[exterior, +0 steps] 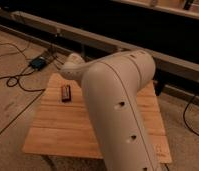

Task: Place the white sponge in the ceramic bowl

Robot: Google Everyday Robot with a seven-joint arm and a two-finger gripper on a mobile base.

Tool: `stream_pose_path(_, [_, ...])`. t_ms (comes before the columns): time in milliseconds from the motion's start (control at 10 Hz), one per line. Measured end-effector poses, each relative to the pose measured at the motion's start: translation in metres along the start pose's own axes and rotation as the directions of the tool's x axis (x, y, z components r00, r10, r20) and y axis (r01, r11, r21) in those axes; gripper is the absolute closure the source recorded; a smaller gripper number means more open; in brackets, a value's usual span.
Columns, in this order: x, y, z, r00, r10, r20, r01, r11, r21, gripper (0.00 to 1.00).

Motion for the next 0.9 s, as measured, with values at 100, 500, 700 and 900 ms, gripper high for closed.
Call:
stream_pose_path(100, [0.005, -0.006, 0.008, 1.000, 0.018, -0.020, -0.018, 1.000, 0.001, 1.00])
stream_pose_path(500, [0.012, -0.031, 0.029, 0.994, 0.084, -0.075, -0.083, 0.996, 0.022, 0.72])
stream_pose_path(700, [0.010, -0.038, 0.032, 0.991, 0.102, -0.085, -0.099, 0.995, 0.031, 0.49])
stream_pose_path(900, [0.010, -0.041, 0.035, 0.990, 0.109, -0.093, -0.107, 0.994, 0.032, 0.32])
